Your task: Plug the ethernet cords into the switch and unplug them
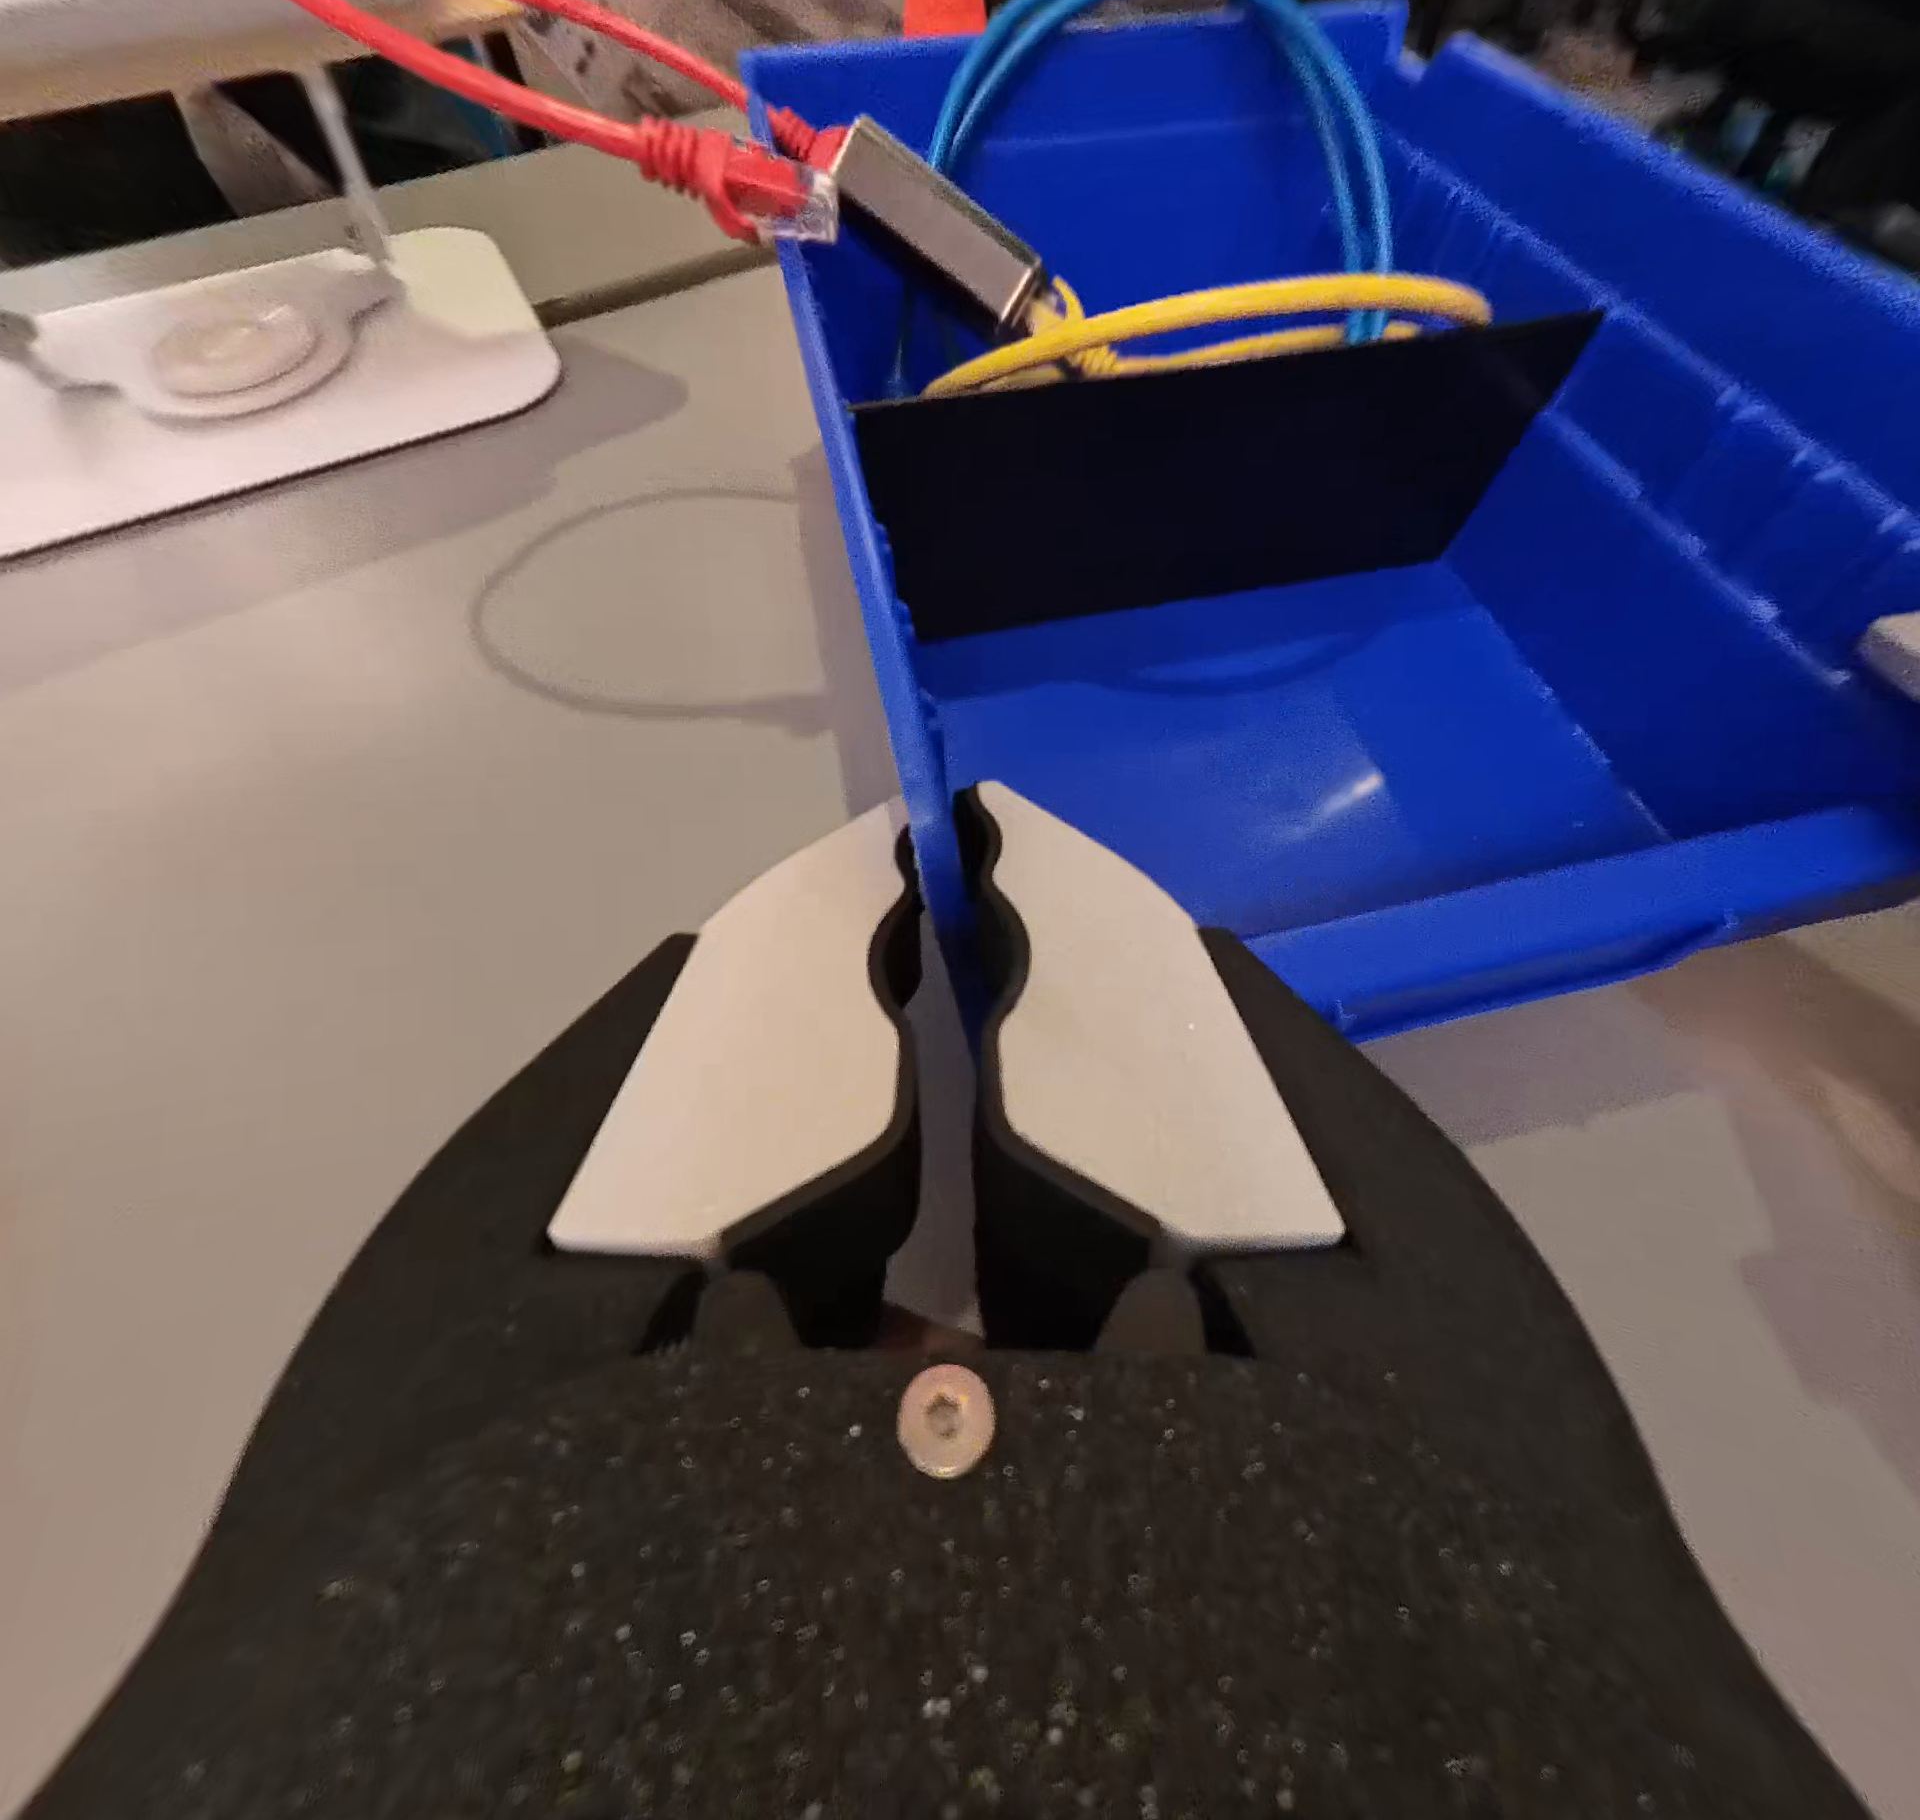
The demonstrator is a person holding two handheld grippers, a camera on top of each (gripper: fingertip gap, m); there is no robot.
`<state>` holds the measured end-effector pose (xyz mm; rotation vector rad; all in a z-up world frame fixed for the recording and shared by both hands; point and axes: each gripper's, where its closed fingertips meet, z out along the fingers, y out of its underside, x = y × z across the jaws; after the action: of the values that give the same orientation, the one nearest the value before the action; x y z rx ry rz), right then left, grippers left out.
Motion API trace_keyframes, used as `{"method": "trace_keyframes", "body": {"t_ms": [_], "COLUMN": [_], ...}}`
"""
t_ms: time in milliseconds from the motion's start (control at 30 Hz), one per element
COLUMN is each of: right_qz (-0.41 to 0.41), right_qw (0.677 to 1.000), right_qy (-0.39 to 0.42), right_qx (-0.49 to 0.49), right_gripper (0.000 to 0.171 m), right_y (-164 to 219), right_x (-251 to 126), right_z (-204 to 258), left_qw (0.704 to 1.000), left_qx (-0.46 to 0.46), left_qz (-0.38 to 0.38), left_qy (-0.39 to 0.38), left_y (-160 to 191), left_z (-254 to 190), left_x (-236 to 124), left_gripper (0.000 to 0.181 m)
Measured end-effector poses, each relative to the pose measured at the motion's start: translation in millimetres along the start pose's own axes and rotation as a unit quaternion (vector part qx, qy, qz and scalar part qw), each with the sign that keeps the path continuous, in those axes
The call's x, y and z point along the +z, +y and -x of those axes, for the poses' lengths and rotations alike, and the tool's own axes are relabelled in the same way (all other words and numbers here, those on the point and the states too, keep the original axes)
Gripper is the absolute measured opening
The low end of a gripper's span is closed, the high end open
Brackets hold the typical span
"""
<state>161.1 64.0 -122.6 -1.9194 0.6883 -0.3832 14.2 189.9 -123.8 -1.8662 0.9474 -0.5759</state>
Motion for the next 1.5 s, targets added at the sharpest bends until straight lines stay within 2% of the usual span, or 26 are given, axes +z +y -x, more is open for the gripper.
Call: {"method": "trace_keyframes", "body": {"t_ms": [133, 267, 367, 467, 633, 700, 767, 800, 867, 967, 1033, 1100, 1133, 1200, 1267, 1300, 1367, 1400, 1500], "right_qz": [-0.029, -0.067, -0.057, -0.034, -0.011, -0.015, -0.014, -0.025, -0.065, -0.128, -0.152, -0.167, -0.166, -0.145, -0.100, -0.077, -0.037, -0.023, -0.013], "right_qw": [0.998, 0.989, 0.982, 0.979, 0.977, 0.975, 0.970, 0.968, 0.957, 0.944, 0.934, 0.917, 0.905, 0.884, 0.859, 0.843, 0.818, 0.814, 0.826], "right_qy": [-0.053, -0.124, -0.168, -0.185, -0.192, -0.207, -0.220, -0.229, -0.255, -0.260, -0.265, -0.292, -0.322, -0.385, -0.450, -0.480, -0.508, -0.507, -0.484], "right_qx": [-0.007, -0.038, -0.063, -0.078, -0.087, -0.086, -0.098, -0.105, -0.124, -0.154, -0.187, -0.213, -0.223, -0.222, -0.223, -0.231, -0.267, -0.284, -0.290], "right_gripper": [0.002, 0.002, 0.002, 0.002, 0.002, 0.002, 0.007, 0.017, 0.024, 0.028, 0.029, 0.030, 0.030, 0.033, 0.037, 0.039, 0.043, 0.044, 0.045], "right_y": [-1, -13, -13, -5, 17, 17, 17, 13, 3, -16, -22, -17, -9, 14, 43, 59, 87, 96, 97], "right_x": [-23, -33, -24, -13, 3, 3, -2, -9, -28, -49, -63, -82, -93, -116, -137, -148, -159, -160, -153], "right_z": [51, 134, 193, 230, 243, 243, 240, 237, 231, 223, 231, 249, 264, 300, 339, 357, 384, 394, 417], "left_qw": [0.998, 0.990, 0.985, 0.982, 0.985, 0.989, 0.992, 0.990, 0.985, 0.971, 0.956, 0.949, 0.952, 0.965, 0.970, 0.970, 0.971, 0.973, 0.971], "left_qx": [-0.011, -0.012, -0.025, -0.046, -0.054, -0.068, -0.098, -0.111, -0.135, -0.140, -0.133, -0.136, -0.144, -0.149, -0.141, -0.132, -0.119, -0.134, -0.152], "left_qz": [-0.038, -0.061, -0.049, -0.032, 0.003, 0.001, -0.034, -0.062, -0.099, -0.115, -0.094, -0.056, -0.038, -0.010, 0.017, 0.023, 0.029, 0.038, 0.042], "left_qy": [-0.052, -0.126, -0.164, -0.180, -0.165, -0.128, -0.076, -0.062, -0.053, -0.153, -0.243, -0.279, -0.269, -0.216, -0.197, -0.203, -0.207, -0.186, -0.179], "left_y": [7, 17, 32, 48, 72, 71, 58, 49, 40, 56, 84, 108, 116, 120, 123, 123, 125, 130, 141], "left_z": [39, 108, 157, 187, 198, 192, 183, 182, 192, 254, 310, 358, 375, 393, 413, 423, 438, 436, 428], "left_x": [-56, -109, -129, -132, -123, -124, -141, -157, -194, -261, -301, -320, -319, -302, -282, -274, -264, -258, -260], "left_gripper": [0.004, 0.004, 0.004, 0.004, 0.008, 0.017, 0.026, 0.026, 0.029, 0.036, 0.039, 0.051, 0.057, 0.055, 0.050, 0.045, 0.022, 0.008, 0.004]}}
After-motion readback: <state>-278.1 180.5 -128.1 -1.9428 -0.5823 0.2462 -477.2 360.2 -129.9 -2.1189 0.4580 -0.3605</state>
